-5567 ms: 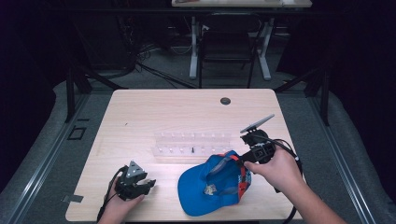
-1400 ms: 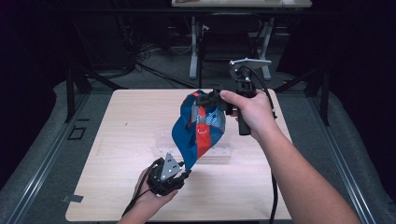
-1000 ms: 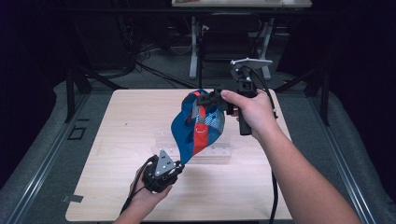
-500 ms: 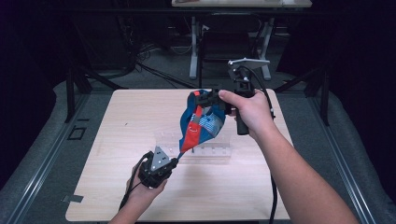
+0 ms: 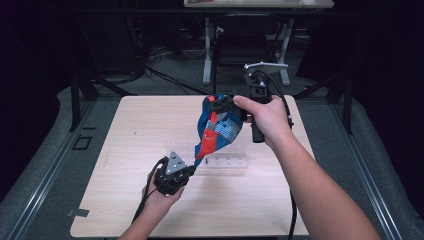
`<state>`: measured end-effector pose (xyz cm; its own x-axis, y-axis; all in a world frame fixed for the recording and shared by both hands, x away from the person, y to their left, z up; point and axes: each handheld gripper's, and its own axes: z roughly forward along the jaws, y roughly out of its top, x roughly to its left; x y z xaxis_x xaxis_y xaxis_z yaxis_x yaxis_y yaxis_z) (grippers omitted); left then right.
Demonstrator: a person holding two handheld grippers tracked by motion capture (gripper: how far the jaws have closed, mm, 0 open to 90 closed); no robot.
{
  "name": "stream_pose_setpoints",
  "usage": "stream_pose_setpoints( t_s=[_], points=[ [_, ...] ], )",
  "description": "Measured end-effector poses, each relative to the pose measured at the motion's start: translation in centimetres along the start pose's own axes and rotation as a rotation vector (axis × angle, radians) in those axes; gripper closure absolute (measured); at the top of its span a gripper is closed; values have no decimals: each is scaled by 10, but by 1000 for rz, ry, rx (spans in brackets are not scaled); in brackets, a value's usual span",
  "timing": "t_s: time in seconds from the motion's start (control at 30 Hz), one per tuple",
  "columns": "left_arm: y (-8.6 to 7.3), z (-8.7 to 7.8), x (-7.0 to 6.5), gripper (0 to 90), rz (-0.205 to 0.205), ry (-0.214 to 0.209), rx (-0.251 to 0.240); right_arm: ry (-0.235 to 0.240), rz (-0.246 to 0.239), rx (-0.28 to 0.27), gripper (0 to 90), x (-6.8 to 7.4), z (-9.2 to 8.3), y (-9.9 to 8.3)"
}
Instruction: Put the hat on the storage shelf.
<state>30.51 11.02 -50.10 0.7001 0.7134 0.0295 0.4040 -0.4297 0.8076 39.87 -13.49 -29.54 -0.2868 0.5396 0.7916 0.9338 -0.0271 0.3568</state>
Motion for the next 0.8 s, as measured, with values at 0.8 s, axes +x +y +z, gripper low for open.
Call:
stream_pose_setpoints(
  t_s=[0.8],
  points=[
    [-5, 22, 7, 876, -38, -21, 37, -14, 45, -8, 776, -29, 10, 4]
  ],
)
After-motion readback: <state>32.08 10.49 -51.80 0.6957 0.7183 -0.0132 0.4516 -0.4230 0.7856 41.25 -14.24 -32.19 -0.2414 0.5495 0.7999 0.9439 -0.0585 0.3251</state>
